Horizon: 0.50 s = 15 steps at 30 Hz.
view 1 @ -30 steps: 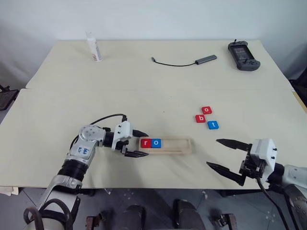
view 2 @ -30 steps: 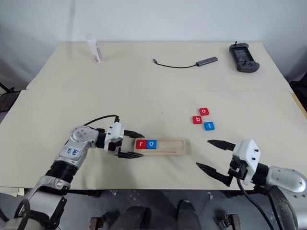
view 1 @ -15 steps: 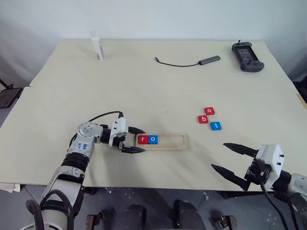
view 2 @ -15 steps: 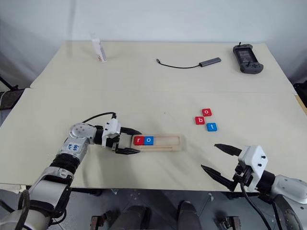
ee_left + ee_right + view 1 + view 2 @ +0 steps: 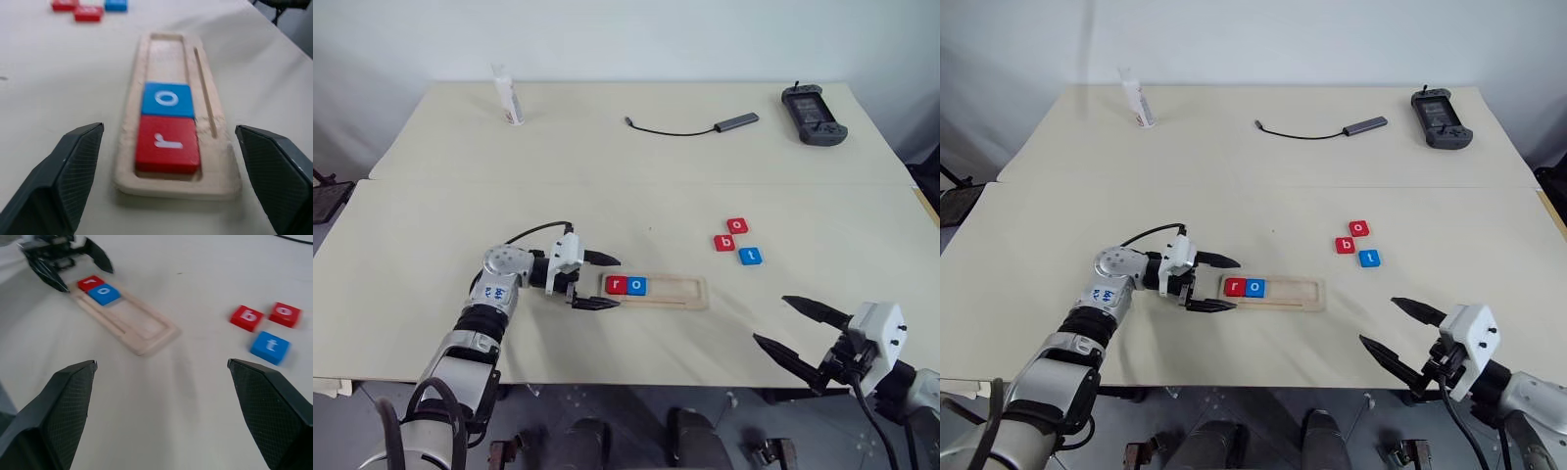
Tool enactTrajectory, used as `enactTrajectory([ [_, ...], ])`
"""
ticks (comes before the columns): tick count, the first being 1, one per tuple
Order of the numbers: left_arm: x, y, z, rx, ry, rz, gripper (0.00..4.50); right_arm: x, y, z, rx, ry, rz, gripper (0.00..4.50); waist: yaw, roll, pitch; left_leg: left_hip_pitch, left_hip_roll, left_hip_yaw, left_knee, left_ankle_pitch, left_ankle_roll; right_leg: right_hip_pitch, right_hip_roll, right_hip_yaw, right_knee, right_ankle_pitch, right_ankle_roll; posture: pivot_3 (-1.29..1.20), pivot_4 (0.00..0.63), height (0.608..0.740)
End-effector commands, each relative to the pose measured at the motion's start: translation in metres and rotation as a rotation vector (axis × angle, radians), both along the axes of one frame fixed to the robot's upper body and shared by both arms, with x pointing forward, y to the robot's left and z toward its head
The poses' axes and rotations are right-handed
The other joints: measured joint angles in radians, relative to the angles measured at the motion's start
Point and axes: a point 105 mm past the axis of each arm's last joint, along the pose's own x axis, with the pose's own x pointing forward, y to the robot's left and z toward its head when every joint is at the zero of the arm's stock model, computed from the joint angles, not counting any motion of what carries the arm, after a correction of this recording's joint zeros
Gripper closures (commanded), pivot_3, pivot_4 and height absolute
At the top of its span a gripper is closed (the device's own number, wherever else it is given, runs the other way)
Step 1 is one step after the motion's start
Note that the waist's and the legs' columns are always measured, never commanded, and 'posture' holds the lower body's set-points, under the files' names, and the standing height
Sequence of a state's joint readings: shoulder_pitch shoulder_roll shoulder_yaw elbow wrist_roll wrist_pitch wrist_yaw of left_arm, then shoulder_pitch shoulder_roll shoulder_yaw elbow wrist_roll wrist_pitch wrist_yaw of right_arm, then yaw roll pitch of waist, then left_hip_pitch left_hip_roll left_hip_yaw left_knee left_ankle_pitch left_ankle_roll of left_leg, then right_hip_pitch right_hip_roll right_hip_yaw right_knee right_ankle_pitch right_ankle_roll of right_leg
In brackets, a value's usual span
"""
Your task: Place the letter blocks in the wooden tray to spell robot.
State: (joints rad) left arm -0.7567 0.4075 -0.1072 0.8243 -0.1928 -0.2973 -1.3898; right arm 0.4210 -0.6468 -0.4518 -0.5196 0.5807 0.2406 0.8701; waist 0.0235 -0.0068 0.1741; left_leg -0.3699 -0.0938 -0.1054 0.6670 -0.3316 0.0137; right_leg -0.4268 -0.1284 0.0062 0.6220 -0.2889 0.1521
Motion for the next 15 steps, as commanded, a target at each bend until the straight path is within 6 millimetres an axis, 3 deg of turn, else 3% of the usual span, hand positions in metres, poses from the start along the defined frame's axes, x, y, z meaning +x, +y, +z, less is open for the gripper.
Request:
enactTrajectory([
  [1,-0.002,0.022,0.011,-0.038,-0.045,0.05,0.06,-0.008,-0.008,0.011,0.004,-0.059,-0.06,0.0,0.0,0.0,0.0,0.0,0.0,0.0,0.0,0.0,0.0,0.0,0.0,0.0,0.0,0.0,0.0,0.0,0.15,0.74],
  [8,-0.024,0.081,0.023,-0.1,-0.061,0.229,0.06,-0.012,-0.042,0.001,0.039,-0.063,-0.246,0.0,-0.005,0.0,0.0,0.001,0.001,0.0,-0.001,0.0,0.0,0.0,-0.001,0.001,0.0,0.0,0.0,0.0,0.15,0.74],
  [11,-0.034,0.093,0.025,-0.112,-0.059,0.297,0.06,-0.008,-0.049,0.0,0.046,-0.093,-0.28,0.0,-0.003,0.001,0.0,0.002,0.001,0.0,-0.001,0.0,0.0,0.0,-0.001,0.002,-0.001,0.0,0.0,0.0,0.15,0.74],
  [15,-0.043,0.104,0.021,-0.108,-0.043,0.375,0.06,0.015,-0.043,0.008,0.053,-0.142,-0.253,0.0,-0.002,0.001,0.0,0.002,0.0,0.0,0.0,0.0,0.0,0.0,-0.001,0.002,-0.001,0.0,0.0,0.0,0.15,0.74],
])
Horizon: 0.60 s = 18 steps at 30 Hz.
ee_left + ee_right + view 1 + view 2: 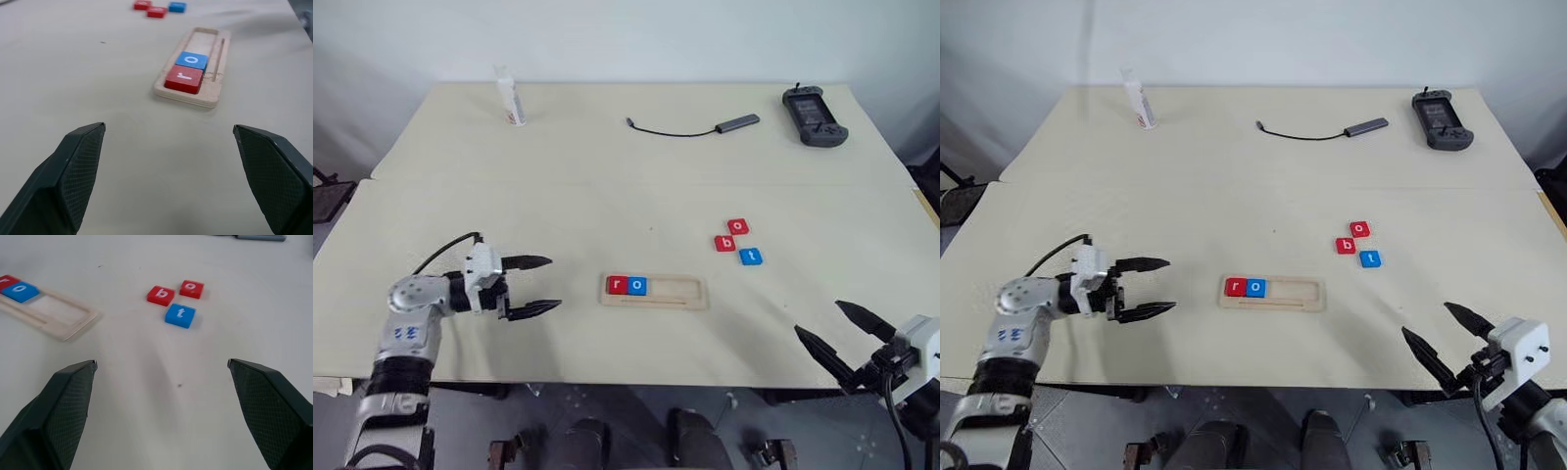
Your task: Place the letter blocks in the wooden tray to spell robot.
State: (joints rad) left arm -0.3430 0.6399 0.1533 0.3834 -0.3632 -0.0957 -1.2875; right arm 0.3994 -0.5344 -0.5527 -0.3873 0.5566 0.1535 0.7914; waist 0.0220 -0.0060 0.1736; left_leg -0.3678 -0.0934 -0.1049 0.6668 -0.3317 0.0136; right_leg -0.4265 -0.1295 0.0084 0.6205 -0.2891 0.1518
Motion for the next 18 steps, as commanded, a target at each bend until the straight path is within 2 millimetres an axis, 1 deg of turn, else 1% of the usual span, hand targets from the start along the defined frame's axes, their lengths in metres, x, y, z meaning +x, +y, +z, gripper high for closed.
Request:
enactTrajectory([
  [1,-0.004,0.002,0.012,-0.015,-0.046,0.036,0.06,0.016,0.007,0.016,-0.014,-0.059,0.033,0.0,0.0,0.0,0.0,0.0,0.0,0.0,0.0,0.0,0.0,0.0,0.0,0.0,0.0,0.0,0.0,0.0,0.15,0.74],
  [2,-0.007,0.001,0.012,-0.025,-0.052,0.041,0.06,0.029,0.014,0.024,-0.014,-0.05,0.074,0.0,-0.003,0.0,0.0,0.0,0.0,0.0,0.0,0.0,0.0,0.0,0.0,0.0,0.0,0.0,0.0,0.0,0.15,0.74],
  [4,-0.012,-0.003,0.013,-0.037,-0.06,0.047,0.06,0.049,0.023,0.034,-0.037,-0.006,0.113,0.0,-0.01,0.0,0.0,0.0,0.0,0.001,0.0,0.0,0.0,-0.001,0.0,0.001,0.001,0.0,0.0,0.0,0.15,0.74],
  [6,-0.018,-0.006,0.014,-0.049,-0.07,0.054,0.06,0.075,0.026,0.041,-0.063,0.087,0.099,0.0,-0.019,0.001,0.0,0.0,0.001,0.001,0.0,0.0,0.0,-0.001,0.0,0.001,0.001,0.0,0.0,0.0,0.15,0.74],
  [8,-0.022,-0.008,0.015,-0.057,-0.068,0.063,0.06,0.095,0.034,0.05,-0.083,0.144,0.112,0.0,-0.023,0.001,0.0,0.0,0.001,0.0,0.0,0.0,-0.001,-0.001,-0.001,0.0,0.0,0.0,-0.001,0.0,0.15,0.74],
  [10,-0.023,-0.007,0.015,-0.066,-0.052,0.099,0.06,0.109,0.04,0.053,-0.088,0.202,0.119,0.0,-0.022,0.001,0.0,-0.001,0.002,0.0,-0.001,0.001,-0.001,-0.002,-0.001,0.0,0.0,-0.001,-0.001,0.0,0.15,0.74],
  [12,-0.023,-0.008,0.014,-0.081,-0.038,0.126,0.06,0.124,0.043,0.05,-0.109,0.28,0.088,0.0,-0.021,0.001,0.0,-0.001,0.002,-0.001,-0.002,0.0,-0.002,-0.002,-0.001,-0.001,0.0,-0.001,-0.002,0.0,0.15,0.74],
  [14,-0.025,-0.01,0.014,-0.082,-0.046,0.133,0.06,0.132,0.043,0.048,-0.124,0.309,0.066,0.0,-0.019,0.001,0.0,-0.002,0.001,-0.001,-0.002,0.0,-0.001,-0.002,-0.001,-0.002,0.0,-0.001,-0.002,0.0,0.15,0.74],
  [18,-0.031,-0.021,0.024,-0.137,-0.065,0.114,0.06,0.145,0.044,0.042,-0.15,0.333,0.035,0.0,-0.014,0.001,0.0,-0.003,0.0,-0.001,-0.001,-0.001,0.0,-0.002,-0.001,-0.002,0.0,-0.001,-0.002,0.0,0.15,0.74],
])
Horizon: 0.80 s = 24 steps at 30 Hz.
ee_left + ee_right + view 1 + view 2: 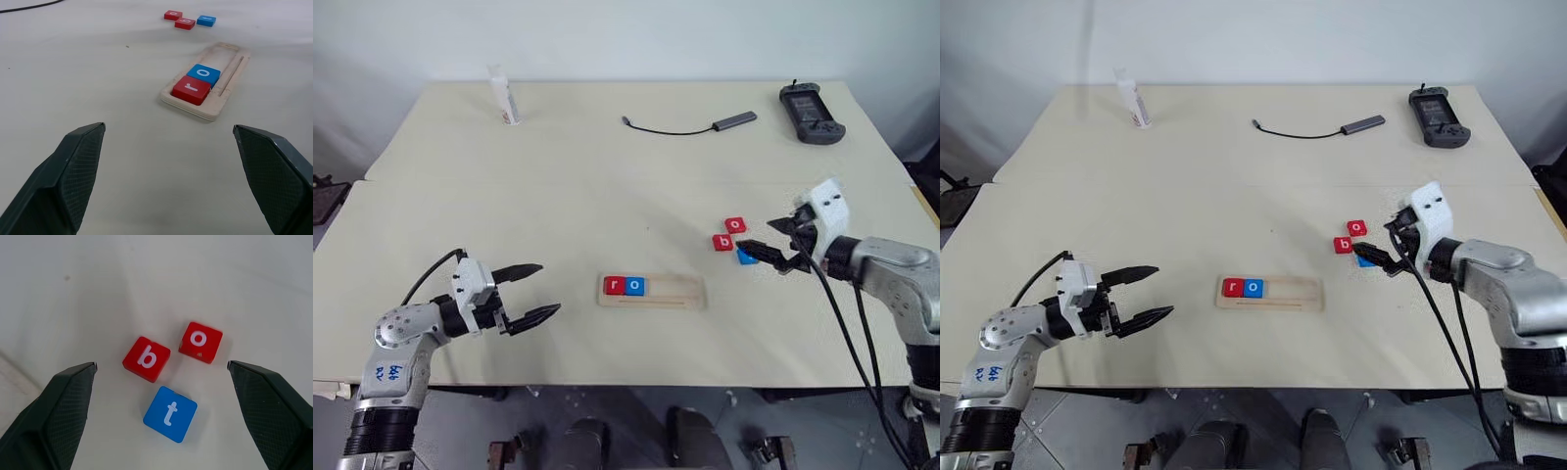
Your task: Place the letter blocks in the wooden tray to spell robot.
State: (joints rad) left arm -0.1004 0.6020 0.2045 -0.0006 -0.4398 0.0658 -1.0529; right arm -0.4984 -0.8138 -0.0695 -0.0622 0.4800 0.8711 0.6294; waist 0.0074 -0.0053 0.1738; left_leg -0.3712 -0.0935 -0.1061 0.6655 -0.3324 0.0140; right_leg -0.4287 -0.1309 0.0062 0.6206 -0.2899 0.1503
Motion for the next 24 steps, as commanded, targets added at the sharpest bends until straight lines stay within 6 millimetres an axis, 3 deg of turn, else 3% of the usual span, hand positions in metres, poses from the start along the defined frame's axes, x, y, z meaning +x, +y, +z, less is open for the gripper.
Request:
enactTrajectory([
  [1,-0.005,-0.01,0.019,-0.044,-0.068,-0.024,0.06,0.007,-0.003,0.004,-0.028,-0.017,-0.03,0.0,0.0,0.0,0.0,0.0,0.0,0.0,0.0,0.0,0.0,0.0,0.0,0.0,0.0,0.0,0.0,0.0,0.15,0.74],
  [6,-0.009,-0.015,0.019,-0.045,-0.083,-0.036,0.06,0.011,0.004,0.002,-0.02,-0.011,-0.022,0.0,-0.006,0.0,0.0,0.0,0.0,0.0,0.0,0.0,0.0,0.0,0.0,0.0,0.0,0.0,0.0,0.0,0.15,0.74],
  [18,-0.014,-0.03,0.016,-0.051,-0.06,-0.083,0.06,0.019,0.05,-0.012,0.044,0.034,-0.067,0.0,-0.009,0.0,0.0,0.0,0.001,0.001,0.0,0.0,0.0,-0.001,0.001,0.0,0.001,0.0,0.0,0.0,0.15,0.74],
  [24,-0.016,-0.033,0.016,-0.052,-0.06,-0.086,0.06,0.03,0.052,-0.022,0.025,0.033,-0.17,0.0,-0.01,0.0,0.0,0.0,0.0,0.001,0.0,0.0,0.0,0.0,0.001,0.0,0.001,0.0,0.0,0.0,0.15,0.74],
])
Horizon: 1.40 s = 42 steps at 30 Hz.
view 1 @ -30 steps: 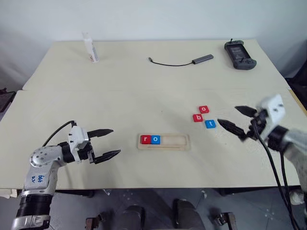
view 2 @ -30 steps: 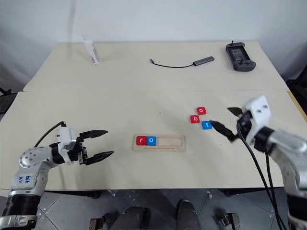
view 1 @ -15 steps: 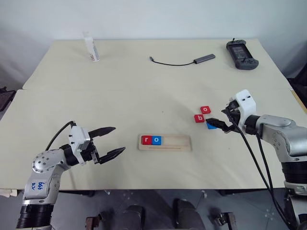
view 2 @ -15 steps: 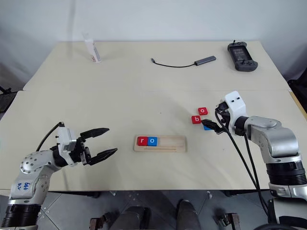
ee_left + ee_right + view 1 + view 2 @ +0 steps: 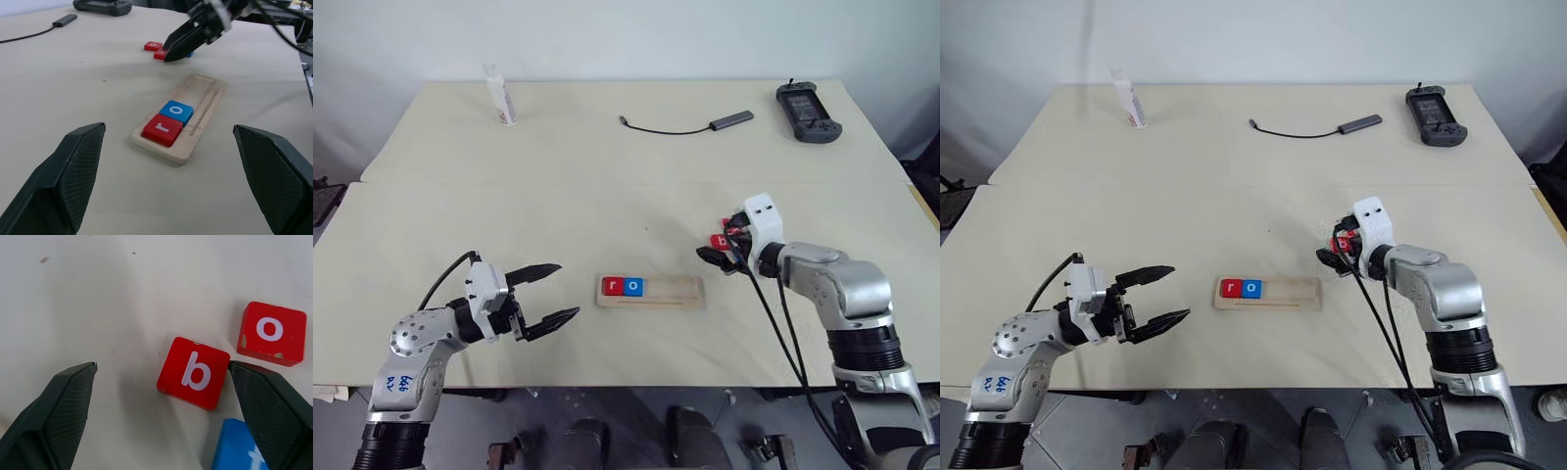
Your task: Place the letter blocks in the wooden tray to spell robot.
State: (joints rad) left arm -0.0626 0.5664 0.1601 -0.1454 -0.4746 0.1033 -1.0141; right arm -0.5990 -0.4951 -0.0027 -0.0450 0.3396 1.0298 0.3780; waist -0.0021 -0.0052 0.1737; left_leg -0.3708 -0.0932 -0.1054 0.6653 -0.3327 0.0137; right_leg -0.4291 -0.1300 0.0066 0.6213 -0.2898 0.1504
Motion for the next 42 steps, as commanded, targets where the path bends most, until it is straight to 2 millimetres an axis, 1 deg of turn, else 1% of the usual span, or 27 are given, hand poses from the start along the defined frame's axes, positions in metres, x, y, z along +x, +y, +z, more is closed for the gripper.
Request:
enactTrajectory([
  [1,-0.004,-0.004,0.007,-0.007,-0.031,-0.014,0.06,0.007,-0.004,0.009,-0.022,-0.039,-0.058,0.0,0.0,0.0,0.0,0.0,0.0,0.0,0.0,0.0,0.0,0.0,0.0,0.0,0.0,0.0,0.0,0.0,0.15,0.74],
  [4,-0.004,-0.004,0.007,-0.003,-0.034,-0.013,0.0,0.008,-0.005,0.008,-0.022,-0.035,-0.081,0.6,-0.001,0.0,0.0,0.0,0.0,0.0,0.0,0.0,0.0,0.0,0.0,0.0,0.0,0.0,0.0,0.0,0.15,0.74],
  [5,-0.004,-0.003,0.007,-0.001,-0.035,-0.013,0.0,0.008,-0.005,0.008,-0.022,-0.034,-0.086,0.89,-0.001,0.0,0.0,0.0,0.0,0.0,0.0,0.0,0.0,0.0,0.0,0.0,0.0,0.0,0.0,0.0,0.15,0.74],
  [11,-0.004,-0.003,0.006,0.004,-0.038,-0.013,0.0,0.006,-0.005,0.007,-0.02,-0.029,-0.095,2.95,-0.002,0.0,0.0,0.0,0.0,0.0,0.0,0.0,0.0,0.0,0.0,0.0,0.0,0.0,0.0,0.0,0.15,0.74],
  [12,-0.004,-0.003,0.006,0.004,-0.039,-0.014,0.0,0.006,-0.005,0.008,-0.017,-0.033,-0.096,3.04,-0.002,0.0,0.0,0.0,0.0,0.0,0.0,0.0,0.0,0.0,0.0,0.0,0.0,0.0,0.0,0.0,0.15,0.74],
  [14,-0.003,-0.004,0.005,0.005,-0.039,-0.018,0.0,0.005,-0.005,0.011,-0.012,-0.042,-0.097,3.04,-0.002,0.0,0.0,0.0,0.0,0.0,0.0,0.0,0.0,0.0,0.0,0.0,0.0,0.0,0.0,0.0,0.15,0.74],
  [17,0.0,-0.007,0.006,0.004,-0.045,-0.041,0.0,-0.001,-0.014,0.023,0.016,-0.06,-0.132,3.04,-0.001,0.0,0.0,0.0,0.0,0.0,0.0,0.0,0.0,0.0,0.0,0.0,0.0,0.0,0.0,0.0,0.15,0.74],
  [20,0.003,-0.013,0.004,0.001,-0.04,-0.082,0.0,-0.019,-0.017,0.036,0.029,-0.077,-0.13,3.04,0.004,0.0,0.0,0.0,0.0,0.0,0.0,0.0,0.0,0.0,0.0,0.0,0.0,0.0,0.0,0.0,0.15,0.74],
  [21,0.005,-0.016,0.002,0.003,-0.038,-0.106,0.0,-0.028,-0.017,0.038,0.033,-0.077,-0.126,3.04,0.003,0.0,0.0,0.0,0.0,-0.001,0.0,0.0,0.0,0.0,0.0,0.0,0.0,0.0,0.0,0.0,0.15,0.74],
  [25,0.009,-0.024,0.0,-0.004,-0.033,-0.154,0.0,-0.053,-0.02,0.039,0.038,-0.064,-0.138,3.04,0.003,0.0,0.0,-0.001,0.0,-0.001,-0.001,0.0,0.0,0.0,0.0,0.0,0.0,0.0,0.0,0.0,0.15,0.74],
  [26,0.012,-0.026,-0.001,-0.004,-0.028,-0.173,0.0,-0.064,-0.026,0.033,0.04,-0.048,-0.178,3.04,0.003,0.0,0.0,-0.001,0.0,-0.001,-0.001,0.0,0.0,0.0,0.0,0.0,0.0,0.0,0.0,0.0,0.15,0.74],
  [29,0.018,-0.03,-0.004,0.0,-0.019,-0.217,0.0,-0.089,-0.036,0.016,0.05,0.0,-0.279,3.04,0.004,0.0,0.0,0.0,0.0,-0.001,-0.001,0.0,0.0,0.0,0.001,-0.001,0.0,0.0,0.0,0.0,0.15,0.74],
  [32,0.022,-0.034,-0.004,0.004,-0.02,-0.247,0.0,-0.1,-0.033,0.002,0.063,0.029,-0.321,3.04,-0.001,0.0,0.0,0.0,0.0,0.0,-0.001,0.0,0.0,-0.001,0.0,0.001,0.001,0.0,0.0,0.0,0.15,0.74],
  [35,0.024,-0.036,-0.003,0.005,-0.026,-0.272,0.0,-0.104,-0.027,-0.008,0.077,0.047,-0.341,3.04,-0.003,0.001,0.0,0.001,0.0,0.001,-0.001,0.0,0.0,-0.001,0.001,0.002,0.002,0.0,0.0,0.0,0.15,0.74],
  [37,0.024,-0.038,-0.001,0.004,-0.031,-0.286,0.0,-0.103,-0.022,-0.015,0.081,0.056,-0.343,3.04,-0.002,0.001,0.0,0.001,0.0,0.001,-0.001,0.0,0.0,-0.001,0.001,0.002,0.003,0.0,0.0,0.0,0.15,0.74],
  [40,0.022,-0.039,0.0,0.005,-0.037,-0.297,0.0,-0.099,-0.017,-0.02,0.096,0.053,-0.339,3.04,-0.002,0.001,0.0,0.001,0.0,0.001,-0.001,0.0,0.0,-0.001,0.001,0.002,0.003,0.0,0.0,0.0,0.15,0.74],
  [42,0.021,-0.039,0.001,0.006,-0.04,-0.3,0.0,-0.097,-0.015,-0.022,0.109,0.059,-0.342,2.32,-0.001,0.001,0.0,0.001,0.0,0.001,-0.001,0.0,0.0,-0.001,0.001,0.002,0.003,0.0,0.0,0.0,0.15,0.74],
])
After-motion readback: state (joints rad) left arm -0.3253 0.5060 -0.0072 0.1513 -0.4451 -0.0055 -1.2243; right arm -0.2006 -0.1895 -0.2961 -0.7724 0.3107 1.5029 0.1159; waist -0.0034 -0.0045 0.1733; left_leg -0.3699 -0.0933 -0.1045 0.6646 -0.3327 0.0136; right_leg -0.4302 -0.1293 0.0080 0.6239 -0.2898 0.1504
